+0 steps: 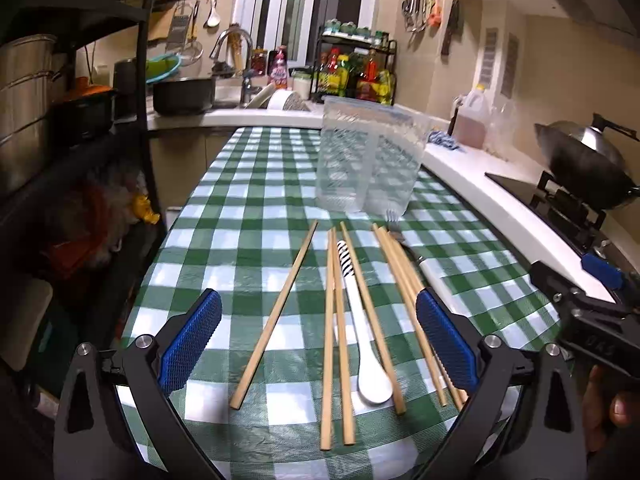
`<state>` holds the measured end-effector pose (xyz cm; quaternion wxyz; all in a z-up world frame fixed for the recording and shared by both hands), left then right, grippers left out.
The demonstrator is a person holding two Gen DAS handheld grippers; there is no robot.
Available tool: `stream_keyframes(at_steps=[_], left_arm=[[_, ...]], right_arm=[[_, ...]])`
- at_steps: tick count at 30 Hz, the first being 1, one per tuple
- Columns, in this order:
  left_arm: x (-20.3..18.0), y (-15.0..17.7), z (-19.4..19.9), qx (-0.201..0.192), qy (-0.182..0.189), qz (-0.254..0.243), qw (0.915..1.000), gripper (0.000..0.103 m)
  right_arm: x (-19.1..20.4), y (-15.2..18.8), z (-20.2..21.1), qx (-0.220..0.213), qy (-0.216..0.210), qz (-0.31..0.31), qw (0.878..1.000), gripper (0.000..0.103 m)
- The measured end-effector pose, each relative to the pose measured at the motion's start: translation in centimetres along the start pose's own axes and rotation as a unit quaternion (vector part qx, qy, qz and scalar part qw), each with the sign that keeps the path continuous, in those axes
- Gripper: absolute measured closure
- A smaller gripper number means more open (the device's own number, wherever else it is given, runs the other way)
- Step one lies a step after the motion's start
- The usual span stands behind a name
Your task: Organize utensils
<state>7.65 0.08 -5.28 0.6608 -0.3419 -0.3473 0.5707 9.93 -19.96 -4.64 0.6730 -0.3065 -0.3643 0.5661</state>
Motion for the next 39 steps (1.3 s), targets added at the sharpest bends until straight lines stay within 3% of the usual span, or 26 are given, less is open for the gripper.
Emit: stream_keyframes(at_steps=[15,39], left_arm=[[0.5,0.5,0.1,0.011,0.002,0.005,0.9999,0.019],[-0.3,0.7,0.3,0.006,0.017,-0.010,0.9998,0.020]], right_arm=[[0.5,1.4,-0.4,0.027,-0.002,0.000,1.000,0.005],[1.0,1.3,-0.2,0.019,-0.002,0.010,1.000,0.005]])
Point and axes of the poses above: each gripper's, at about its wrist camera, not at the fingertips, and z roughly against the way its jaws point, x to its left, y to its underside, the point moved 10 cm from there along -z, roughly the way its jaws point, and after that the axes turned 12 degrees about -z, right-handed, at the moved point
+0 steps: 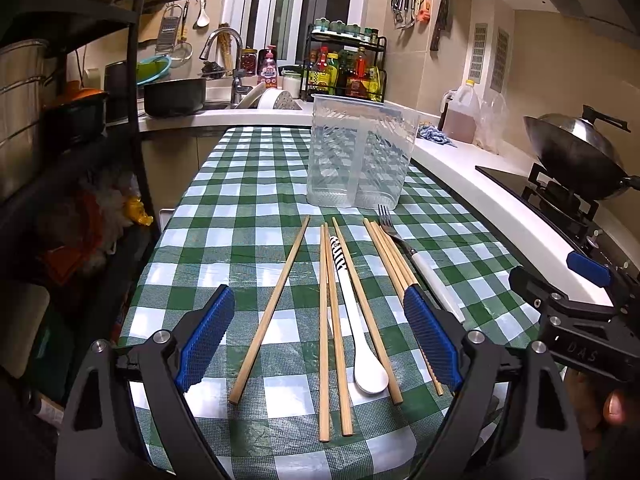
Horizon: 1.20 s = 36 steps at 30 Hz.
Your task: Organize utensils
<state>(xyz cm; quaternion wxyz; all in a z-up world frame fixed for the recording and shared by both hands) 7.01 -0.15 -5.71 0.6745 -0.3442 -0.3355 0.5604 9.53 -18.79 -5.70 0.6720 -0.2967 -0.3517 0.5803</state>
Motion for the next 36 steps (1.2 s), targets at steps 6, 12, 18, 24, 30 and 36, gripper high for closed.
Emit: stream_keyframes(at_steps=[6,12,18,24,30,36], left_arm=[[0.0,0.0,0.0,0.000,0.000,0.001,1.0000,0.020],[-0.1,0.0,0.0,-0.002,0.001,-0.001,1.0000,0.020],[-0.1,0.0,-0.1,-0.001,0.001,0.000,1.0000,0.023],[0.5,0.5,-0.4,0.008,-0.002,0.009,0.9999,0.030],[2.1,1.7,-1.2,0.027,-0.017,0.022,0.9992,0.037],[4.2,3.8,-2.9,0.065,-0.041,0.038,0.9964,0.048]], right_arm=[[0.0,0.0,0.0,0.000,0.000,0.000,1.000,0.005],[0.0,0.0,0.0,0.000,0.000,0.000,1.000,0.005],[-0.2,-0.4,0.0,-0.005,0.000,0.001,1.000,0.006],[0.0,-0.5,-0.2,-0.009,-0.005,0.005,1.000,0.015],[1.1,-0.3,-1.2,0.009,-0.039,0.003,0.999,0.025],[2.4,1.4,-4.4,0.069,-0.071,0.001,0.995,0.049]])
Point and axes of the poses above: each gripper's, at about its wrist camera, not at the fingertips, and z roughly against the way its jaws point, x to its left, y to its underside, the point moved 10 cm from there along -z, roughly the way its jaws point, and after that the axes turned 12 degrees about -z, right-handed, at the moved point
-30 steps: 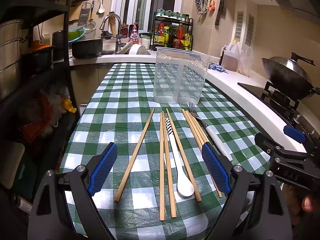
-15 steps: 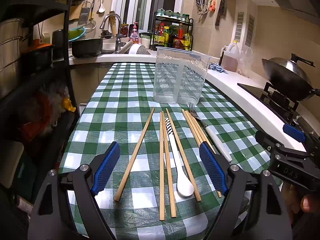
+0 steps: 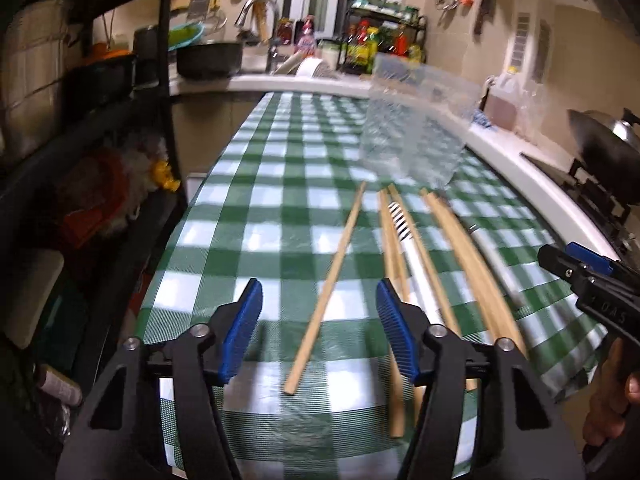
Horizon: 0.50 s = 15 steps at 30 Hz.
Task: Organize utensils
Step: 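Grasp the white-handled fork with the right tool while the left tool grasps a wooden chopstick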
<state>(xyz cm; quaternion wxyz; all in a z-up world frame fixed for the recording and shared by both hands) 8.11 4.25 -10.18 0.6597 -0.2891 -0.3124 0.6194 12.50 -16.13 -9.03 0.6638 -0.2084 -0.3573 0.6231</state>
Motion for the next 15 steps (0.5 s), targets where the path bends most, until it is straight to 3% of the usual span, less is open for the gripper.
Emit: stream_keyframes(at_steps=[4,8,12,14,15], left_arm=[[0.7,1.0,-1.1,0.021,-0.009,-0.001,0.9997,0.052],[0.7,1.8,-1.5,0.037,-0.016,-0.011,0.9991,0.060],[0.1,1.9,-1.3,0.036,-0.015,-0.023,0.9990,0.080],[-0.4,1.9,-1.1,0.036,-0.009,-0.029,0.9989,0.091],[-0.6,1.9,-1.0,0.036,-0.005,-0.031,0.9989,0.093]], right_arm=[[0.3,0.7,-2.6,0.042,-0.015,0.004,0.999,0.058],[0.3,1.4,-4.0,0.070,-0.020,-0.003,0.997,0.060],[0.3,2.1,-4.5,0.086,-0.027,-0.003,0.996,0.067],[0.4,2.3,-4.7,0.091,-0.030,0.000,0.995,0.074],[0.5,2.3,-4.7,0.089,-0.028,0.003,0.996,0.082]])
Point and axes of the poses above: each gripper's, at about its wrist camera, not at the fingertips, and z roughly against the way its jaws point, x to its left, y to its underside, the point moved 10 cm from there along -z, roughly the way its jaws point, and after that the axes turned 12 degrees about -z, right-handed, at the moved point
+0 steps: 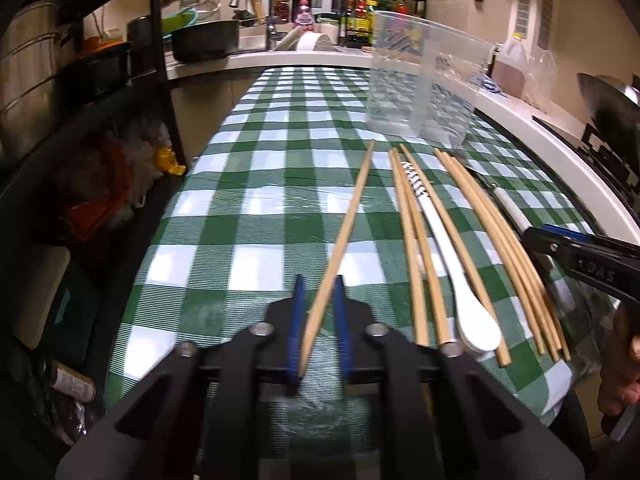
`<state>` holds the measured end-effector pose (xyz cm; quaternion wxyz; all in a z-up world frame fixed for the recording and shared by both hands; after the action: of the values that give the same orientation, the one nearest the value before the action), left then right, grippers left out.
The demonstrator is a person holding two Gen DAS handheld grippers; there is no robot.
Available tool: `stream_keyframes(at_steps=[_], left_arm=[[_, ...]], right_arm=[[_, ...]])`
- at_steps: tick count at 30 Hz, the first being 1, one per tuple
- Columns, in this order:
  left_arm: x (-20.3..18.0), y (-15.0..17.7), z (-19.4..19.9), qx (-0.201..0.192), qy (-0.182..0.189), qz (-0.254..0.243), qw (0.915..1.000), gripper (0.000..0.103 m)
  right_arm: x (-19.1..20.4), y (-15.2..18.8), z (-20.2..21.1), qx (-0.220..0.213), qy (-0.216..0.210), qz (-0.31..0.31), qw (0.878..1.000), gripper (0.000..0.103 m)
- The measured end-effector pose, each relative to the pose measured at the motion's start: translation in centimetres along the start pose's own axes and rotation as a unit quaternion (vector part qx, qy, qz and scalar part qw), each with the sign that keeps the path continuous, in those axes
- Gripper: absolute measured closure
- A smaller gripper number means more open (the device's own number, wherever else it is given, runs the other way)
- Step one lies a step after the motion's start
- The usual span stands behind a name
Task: Organize utensils
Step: 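Grasp the white-handled fork with the right tool while the left tool grasps a wooden chopstick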
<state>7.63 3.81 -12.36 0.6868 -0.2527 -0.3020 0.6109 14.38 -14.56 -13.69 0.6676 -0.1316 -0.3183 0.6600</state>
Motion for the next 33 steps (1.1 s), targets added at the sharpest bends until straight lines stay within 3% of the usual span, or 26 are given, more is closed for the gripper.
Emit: stream_keyframes(at_steps=[9,33], left_arm=[[-1.9,0.0,0.2,-0.010,0.059,-0.004,0.9982,0.095],[-2.0,0.3,0.7,-0.018,0.022,-0.036,0.9989,0.094]], right_arm=[[-1.6,0.6,0.8,0.019,0.018,-0.010,1.000,0.085],[-1.7,0.9,1.0,0.019,0.015,-0.019,1.000,0.077]])
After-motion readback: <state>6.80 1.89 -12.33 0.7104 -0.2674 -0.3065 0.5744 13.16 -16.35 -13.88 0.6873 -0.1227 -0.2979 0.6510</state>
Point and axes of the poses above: each gripper's, at about its wrist camera, not at the fingertips, and z roughly against the way its jaws point, x to its left, y to its underside, the point moved 10 cm from there along -z, roughly the way its jaws point, and after that the axes turned 12 degrees about -z, right-handed, at the moved point
